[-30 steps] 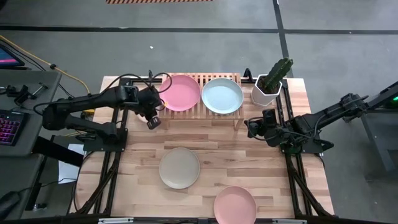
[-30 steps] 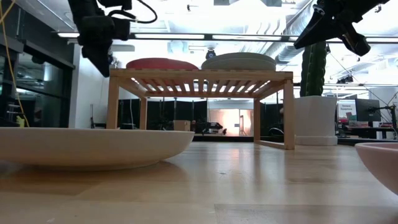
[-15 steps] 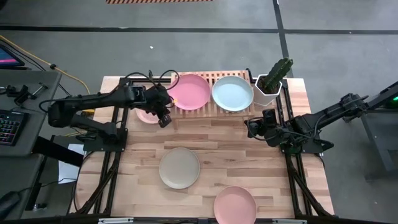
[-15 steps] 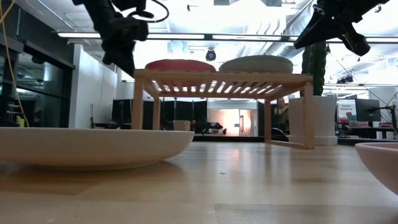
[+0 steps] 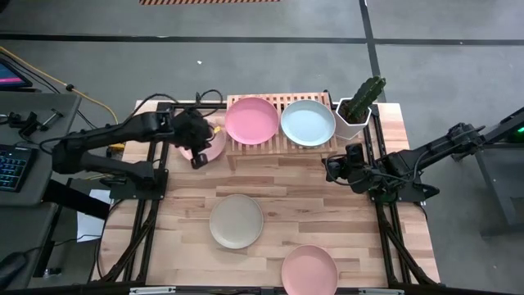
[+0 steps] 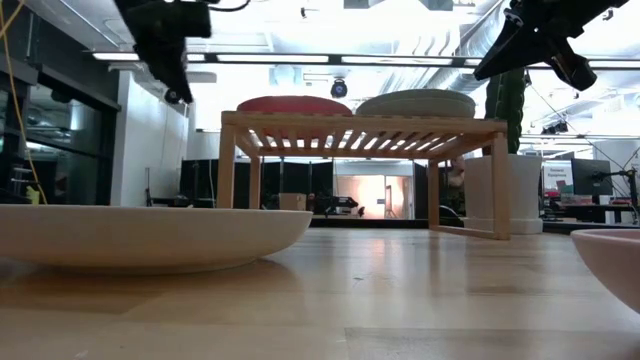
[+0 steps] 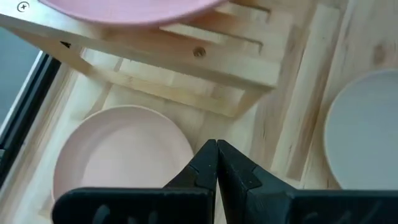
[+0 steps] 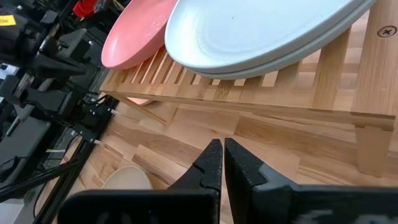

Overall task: Place and stack plates onto a shelf
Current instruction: Stack the top pink plate on top of the other pink plate on the shelf

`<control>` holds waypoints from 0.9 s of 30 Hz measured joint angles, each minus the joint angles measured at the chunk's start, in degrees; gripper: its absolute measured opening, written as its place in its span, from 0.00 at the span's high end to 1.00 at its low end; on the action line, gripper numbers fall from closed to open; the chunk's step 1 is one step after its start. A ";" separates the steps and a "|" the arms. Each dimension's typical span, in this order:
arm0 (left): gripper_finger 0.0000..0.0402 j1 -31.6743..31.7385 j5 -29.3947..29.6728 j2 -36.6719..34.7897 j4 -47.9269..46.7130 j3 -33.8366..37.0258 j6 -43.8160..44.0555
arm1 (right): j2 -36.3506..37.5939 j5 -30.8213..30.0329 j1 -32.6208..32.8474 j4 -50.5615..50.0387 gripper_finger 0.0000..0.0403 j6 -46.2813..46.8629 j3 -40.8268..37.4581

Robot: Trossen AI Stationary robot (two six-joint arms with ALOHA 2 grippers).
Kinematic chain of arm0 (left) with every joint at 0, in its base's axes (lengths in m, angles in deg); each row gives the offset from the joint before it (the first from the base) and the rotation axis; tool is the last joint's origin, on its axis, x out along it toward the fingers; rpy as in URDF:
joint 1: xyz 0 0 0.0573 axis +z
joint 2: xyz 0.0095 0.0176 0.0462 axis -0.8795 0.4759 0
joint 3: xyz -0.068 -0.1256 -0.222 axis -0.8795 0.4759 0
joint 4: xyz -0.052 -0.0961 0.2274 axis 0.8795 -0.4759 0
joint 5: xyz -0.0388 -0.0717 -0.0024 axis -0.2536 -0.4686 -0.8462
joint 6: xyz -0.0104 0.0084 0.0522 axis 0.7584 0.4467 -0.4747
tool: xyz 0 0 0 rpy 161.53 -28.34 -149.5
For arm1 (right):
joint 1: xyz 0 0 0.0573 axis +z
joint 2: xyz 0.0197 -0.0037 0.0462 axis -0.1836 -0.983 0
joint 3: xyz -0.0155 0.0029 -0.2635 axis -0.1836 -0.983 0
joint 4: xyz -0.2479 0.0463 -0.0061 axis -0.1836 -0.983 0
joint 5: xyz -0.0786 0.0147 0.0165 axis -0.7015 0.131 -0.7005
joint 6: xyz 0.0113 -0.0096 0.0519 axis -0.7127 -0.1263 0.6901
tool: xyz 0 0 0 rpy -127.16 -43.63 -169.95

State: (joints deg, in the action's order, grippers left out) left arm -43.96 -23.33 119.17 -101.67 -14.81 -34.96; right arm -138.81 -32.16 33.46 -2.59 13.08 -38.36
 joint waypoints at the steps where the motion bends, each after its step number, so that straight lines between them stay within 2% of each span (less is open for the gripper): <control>1: 1.00 -0.02 -0.02 -1.25 0.17 1.19 -0.35 | 0.00 0.00 -0.01 0.00 1.00 0.00 0.00; 7: 0.99 0.00 0.05 -5.30 0.64 11.40 -3.16 | 0.00 0.00 0.00 -0.02 1.00 0.00 0.01; 11: 0.94 0.00 -0.34 -4.98 4.06 17.09 -3.21 | 0.00 -0.03 -0.01 -0.07 1.00 0.00 0.00; 18: 0.76 0.05 -0.10 -0.60 7.91 16.18 -8.07 | -0.02 -0.04 -0.01 -0.04 1.00 0.08 0.00; 27: 0.54 0.05 -0.02 8.36 8.19 16.27 -7.64 | -0.02 -0.04 -0.01 -0.02 1.00 0.46 0.00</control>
State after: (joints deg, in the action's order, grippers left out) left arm -43.91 -23.34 127.54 -93.48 1.45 -42.60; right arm -138.83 -32.21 33.45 -2.61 13.54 -38.36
